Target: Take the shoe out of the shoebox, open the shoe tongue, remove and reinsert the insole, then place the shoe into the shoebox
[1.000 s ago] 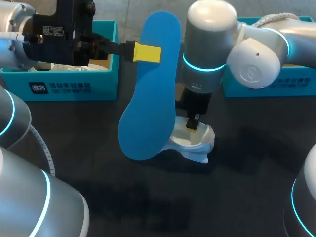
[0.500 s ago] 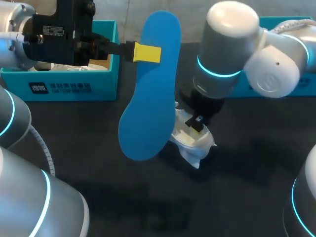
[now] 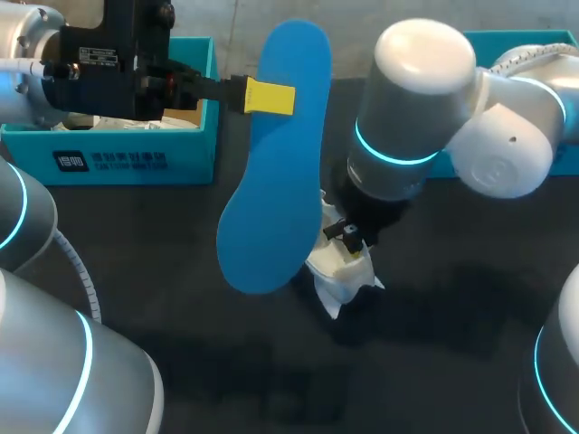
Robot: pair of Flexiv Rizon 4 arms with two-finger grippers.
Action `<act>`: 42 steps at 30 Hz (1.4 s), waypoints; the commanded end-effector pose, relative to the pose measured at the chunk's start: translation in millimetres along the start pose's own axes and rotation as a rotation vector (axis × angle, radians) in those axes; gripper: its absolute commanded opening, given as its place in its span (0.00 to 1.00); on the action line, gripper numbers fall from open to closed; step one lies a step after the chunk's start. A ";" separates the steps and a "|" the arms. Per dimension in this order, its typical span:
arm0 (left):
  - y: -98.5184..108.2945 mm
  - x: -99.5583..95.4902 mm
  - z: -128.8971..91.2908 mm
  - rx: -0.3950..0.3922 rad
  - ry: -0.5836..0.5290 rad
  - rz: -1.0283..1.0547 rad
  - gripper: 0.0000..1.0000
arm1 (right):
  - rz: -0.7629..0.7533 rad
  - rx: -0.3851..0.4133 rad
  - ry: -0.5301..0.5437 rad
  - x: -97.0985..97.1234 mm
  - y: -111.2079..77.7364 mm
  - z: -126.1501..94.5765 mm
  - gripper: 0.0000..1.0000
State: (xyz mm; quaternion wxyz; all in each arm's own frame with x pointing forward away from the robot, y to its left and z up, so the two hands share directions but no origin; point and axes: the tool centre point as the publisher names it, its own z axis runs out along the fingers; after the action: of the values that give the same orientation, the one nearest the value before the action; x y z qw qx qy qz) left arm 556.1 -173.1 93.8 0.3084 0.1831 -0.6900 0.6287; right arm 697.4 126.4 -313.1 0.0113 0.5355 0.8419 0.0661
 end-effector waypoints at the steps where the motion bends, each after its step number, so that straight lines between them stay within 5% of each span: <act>1: 0.3 -0.2 0.3 -0.001 0.000 0.000 0.00 | 0.037 -0.015 0.011 3.7 -4.5 13.1 0.00; 9: 0.3 -0.2 0.3 -0.001 0.000 0.000 0.00 | 0.127 -0.046 0.061 8.6 -9.2 32.0 0.00; 21: 0.3 -0.2 0.3 -0.001 0.000 0.000 0.00 | 0.252 0.019 0.059 15.4 -10.9 39.5 0.00; 42: 0.3 -0.2 0.3 -0.001 0.000 0.000 0.00 | 0.382 0.001 0.072 14.2 -14.2 53.3 0.00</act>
State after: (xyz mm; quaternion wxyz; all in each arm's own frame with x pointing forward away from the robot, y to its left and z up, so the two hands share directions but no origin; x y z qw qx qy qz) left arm 556.1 -173.1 93.8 0.3084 0.1831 -0.6900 0.6287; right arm 683.4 137.7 -362.8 -0.0305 0.6821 0.7259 0.0828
